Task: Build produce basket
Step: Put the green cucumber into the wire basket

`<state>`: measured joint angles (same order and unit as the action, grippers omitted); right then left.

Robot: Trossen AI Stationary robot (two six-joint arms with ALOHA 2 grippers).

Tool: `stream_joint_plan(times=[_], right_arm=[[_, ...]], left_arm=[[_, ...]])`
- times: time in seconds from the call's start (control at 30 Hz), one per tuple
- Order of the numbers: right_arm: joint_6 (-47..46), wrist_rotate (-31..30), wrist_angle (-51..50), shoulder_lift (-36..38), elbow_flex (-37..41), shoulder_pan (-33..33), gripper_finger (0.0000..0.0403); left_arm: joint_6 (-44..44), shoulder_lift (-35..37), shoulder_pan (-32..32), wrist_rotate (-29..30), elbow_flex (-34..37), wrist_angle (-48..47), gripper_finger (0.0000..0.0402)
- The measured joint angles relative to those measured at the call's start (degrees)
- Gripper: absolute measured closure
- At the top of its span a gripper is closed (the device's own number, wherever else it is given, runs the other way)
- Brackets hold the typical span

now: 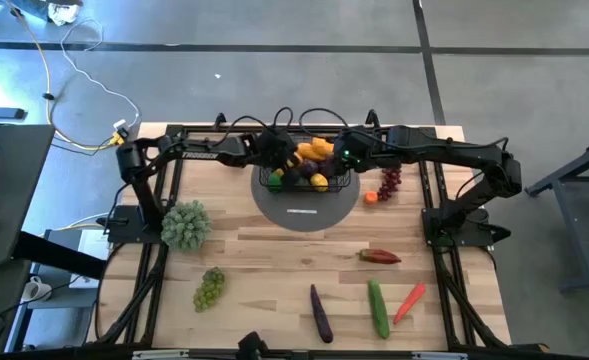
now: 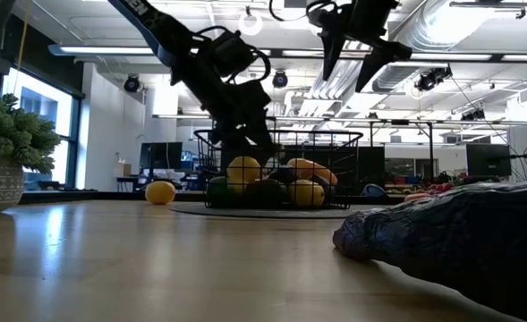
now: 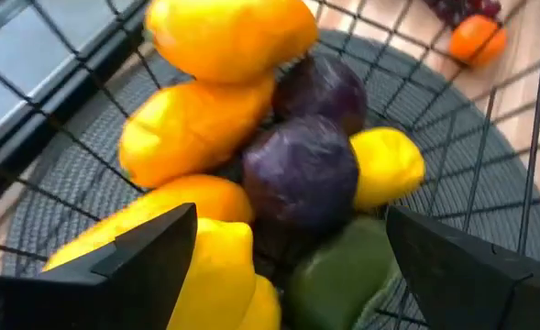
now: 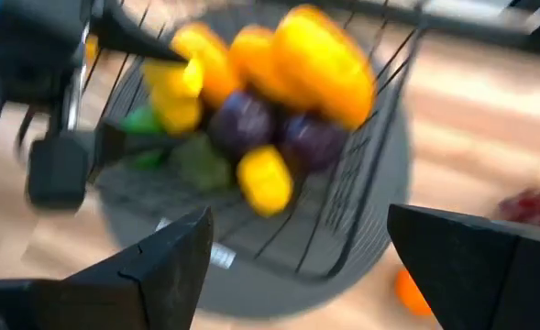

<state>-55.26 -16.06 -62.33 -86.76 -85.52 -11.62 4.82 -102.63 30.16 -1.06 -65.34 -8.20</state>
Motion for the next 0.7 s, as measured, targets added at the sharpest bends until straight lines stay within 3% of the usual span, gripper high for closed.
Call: stream_joint_plan(times=[0.17, 0.47, 0.7], right_arm=[[-0.3, 6.82, 0.04, 0.0, 0.0, 0.9, 0.0092], [-0.46, 7.37, -1.08, 0.04, 0.0, 4.73, 0.0092], [-2.78, 7.55, -8.24, 0.04, 0.0, 9.14, 0.0092]], left_arm=[[-0.51, 2.2, -0.68, 0.53, -0.11, -4.1, 0.0055], [-0.96, 4.26, -0.84, 0.23, -8.43, -16.82, 0.0055], [-1.0, 4.26, -1.21, -0.35, -12.87, -22.42, 0.0055]])
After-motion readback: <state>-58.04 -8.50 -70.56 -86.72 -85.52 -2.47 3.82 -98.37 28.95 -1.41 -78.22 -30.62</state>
